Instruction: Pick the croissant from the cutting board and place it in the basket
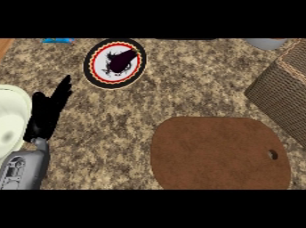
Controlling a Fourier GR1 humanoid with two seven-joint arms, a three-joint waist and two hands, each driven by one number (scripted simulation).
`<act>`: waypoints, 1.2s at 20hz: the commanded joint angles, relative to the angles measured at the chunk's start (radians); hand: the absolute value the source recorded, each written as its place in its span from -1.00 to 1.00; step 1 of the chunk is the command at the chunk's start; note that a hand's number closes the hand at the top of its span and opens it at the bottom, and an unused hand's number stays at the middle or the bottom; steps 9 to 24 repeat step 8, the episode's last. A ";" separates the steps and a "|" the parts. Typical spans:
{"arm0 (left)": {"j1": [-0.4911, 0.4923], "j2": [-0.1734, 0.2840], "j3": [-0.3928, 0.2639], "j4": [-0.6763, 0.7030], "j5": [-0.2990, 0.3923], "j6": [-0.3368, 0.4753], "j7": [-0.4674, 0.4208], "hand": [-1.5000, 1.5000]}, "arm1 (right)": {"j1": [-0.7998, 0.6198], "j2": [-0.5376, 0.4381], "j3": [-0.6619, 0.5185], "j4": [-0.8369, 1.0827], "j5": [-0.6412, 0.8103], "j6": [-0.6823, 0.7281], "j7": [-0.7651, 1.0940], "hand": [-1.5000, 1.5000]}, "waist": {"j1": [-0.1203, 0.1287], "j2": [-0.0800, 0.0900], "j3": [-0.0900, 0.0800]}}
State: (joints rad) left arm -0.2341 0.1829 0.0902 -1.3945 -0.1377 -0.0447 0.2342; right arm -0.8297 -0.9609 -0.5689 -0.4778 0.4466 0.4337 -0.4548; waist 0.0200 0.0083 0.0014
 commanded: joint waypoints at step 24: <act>-0.001 -0.018 -0.012 -0.016 0.003 -0.001 0.004 0.00 | 0.094 -0.245 -0.120 0.256 -0.055 0.117 -0.091 -1.00 | 0.014 0.014 0.008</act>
